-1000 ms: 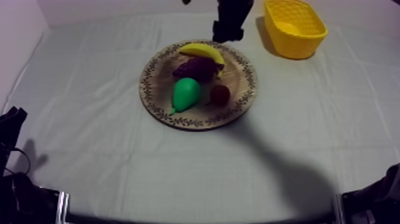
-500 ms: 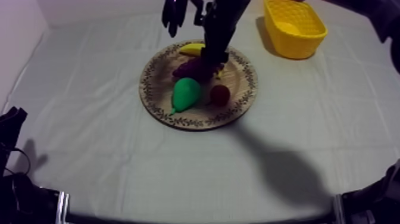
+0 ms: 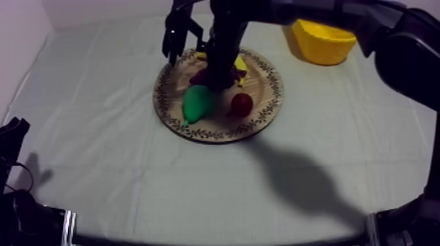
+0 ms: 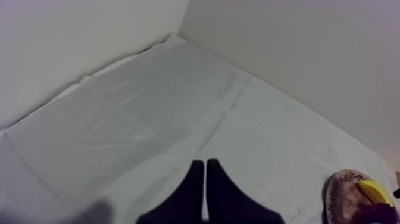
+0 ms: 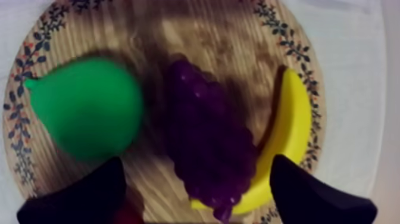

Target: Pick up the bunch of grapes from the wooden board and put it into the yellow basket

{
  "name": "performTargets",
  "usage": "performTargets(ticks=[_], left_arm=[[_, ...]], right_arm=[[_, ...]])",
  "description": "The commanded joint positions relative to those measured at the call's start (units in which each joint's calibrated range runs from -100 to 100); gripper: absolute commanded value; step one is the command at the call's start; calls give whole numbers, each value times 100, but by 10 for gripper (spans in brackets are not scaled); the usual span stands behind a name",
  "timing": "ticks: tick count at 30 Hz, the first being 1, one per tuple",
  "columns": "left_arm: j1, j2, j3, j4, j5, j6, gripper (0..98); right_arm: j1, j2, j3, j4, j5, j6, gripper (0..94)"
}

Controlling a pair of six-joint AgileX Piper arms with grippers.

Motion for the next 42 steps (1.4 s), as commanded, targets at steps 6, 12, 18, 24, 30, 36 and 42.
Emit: performTargets(ticks=[6, 12, 18, 24, 30, 36, 42], left_arm=[[-1, -3, 1, 0, 0, 2, 1], [-1, -3, 1, 0, 0, 2, 1], [-1, -3, 1, 0, 0, 2, 1], [-1, -3, 1, 0, 0, 2, 1], [-1, -3, 1, 0, 0, 2, 1], [-1, -3, 1, 0, 0, 2, 1], [-1, -3, 1, 0, 0, 2, 1]], right_arm=[[23, 478, -426, 140, 25, -83, 735], [78, 699, -653, 191, 5, -100, 726], [133, 880, -815, 215, 4, -97, 709], [154, 980, -831, 220, -41, -91, 685], [139, 997, -783, 195, -85, -81, 597], [82, 1036, -777, 198, -140, -94, 448], [36, 1025, -742, 226, -233, -148, 344]])
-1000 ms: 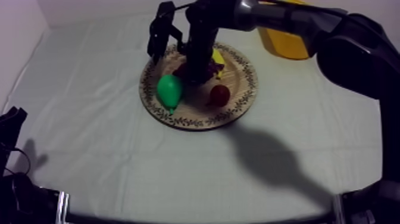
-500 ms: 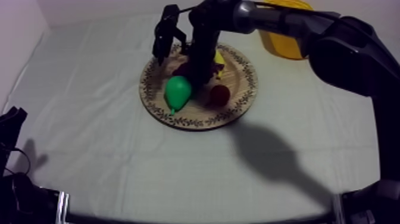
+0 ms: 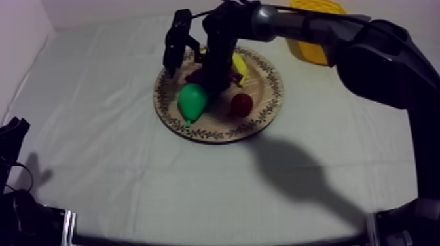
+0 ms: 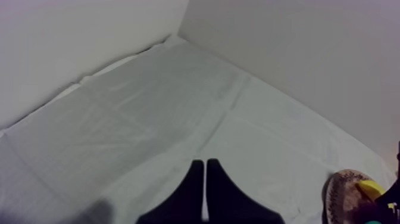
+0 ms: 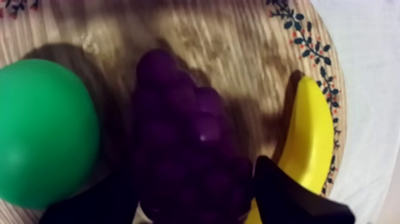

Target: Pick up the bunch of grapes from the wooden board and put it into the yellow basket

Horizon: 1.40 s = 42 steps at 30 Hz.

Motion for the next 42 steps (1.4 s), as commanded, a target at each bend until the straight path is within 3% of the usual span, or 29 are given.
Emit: performTargets(ticks=[1, 26, 42], left_arm=[[-1, -3, 1, 0, 0, 2, 1], [-1, -3, 1, 0, 0, 2, 1], [-1, -3, 1, 0, 0, 2, 1]], right_arm=[[-7, -37, 48, -22, -19, -20, 339], [397, -3159, 2176, -152, -599, -414, 336], [1119, -5607, 3756, -347, -237, -850, 328]])
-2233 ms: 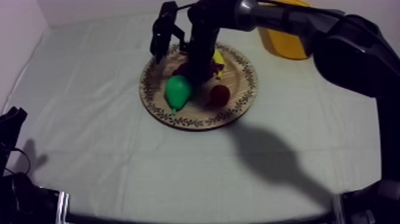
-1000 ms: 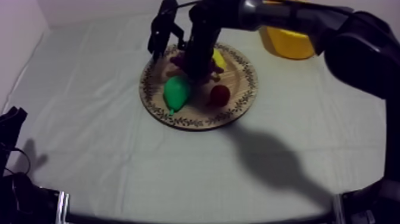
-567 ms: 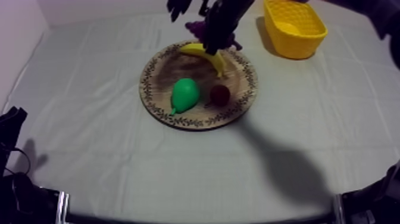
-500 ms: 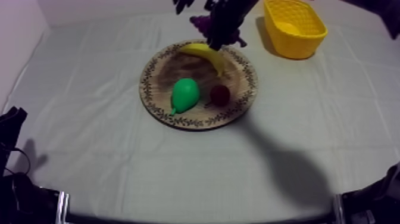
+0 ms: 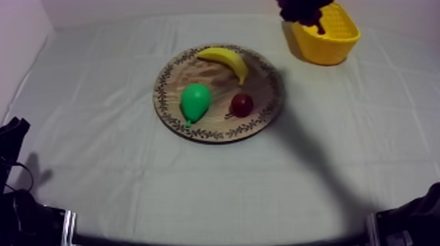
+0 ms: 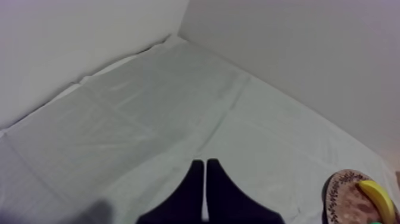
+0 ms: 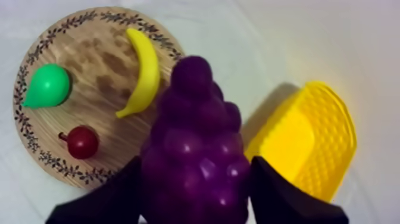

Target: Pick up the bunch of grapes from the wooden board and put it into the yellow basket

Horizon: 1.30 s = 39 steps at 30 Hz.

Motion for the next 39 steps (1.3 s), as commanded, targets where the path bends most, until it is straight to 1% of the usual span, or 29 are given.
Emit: performTargets(ticks=[1, 11, 15, 19, 27, 39], left_arm=[[-1, -3, 1, 0, 0, 2, 1], [-1, -3, 1, 0, 0, 2, 1], [-1, -3, 1, 0, 0, 2, 1], [-1, -3, 1, 0, 0, 2, 1], [-1, -3, 1, 0, 0, 2, 1], [-1, -3, 1, 0, 0, 2, 1]], right_arm=[[138, -375, 237, -30, 8, -65, 326], [685, -1030, 1072, -76, -139, -794, 337], [874, -1063, 1221, -165, -143, -960, 339], [971, -929, 1285, -194, -259, -1008, 336], [1075, -254, 998, -123, -657, -1013, 327], [1229, 976, -293, -60, -913, -989, 327]])
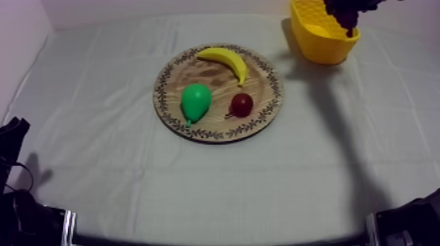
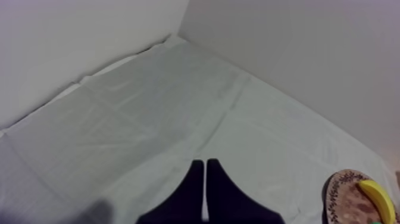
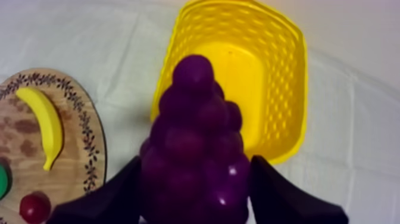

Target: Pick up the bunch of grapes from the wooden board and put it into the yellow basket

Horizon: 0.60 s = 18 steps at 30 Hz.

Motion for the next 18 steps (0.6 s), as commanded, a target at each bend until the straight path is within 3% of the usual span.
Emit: performTargets(ticks=[1, 18], left_arm=[[-1, -3, 1, 0, 0, 2, 1], [-1, -3, 1, 0, 0, 2, 1]], right_arm=[[0, 277, -340, 26, -40, -3, 328], [115, 2260, -2204, 182, -196, -85, 331]])
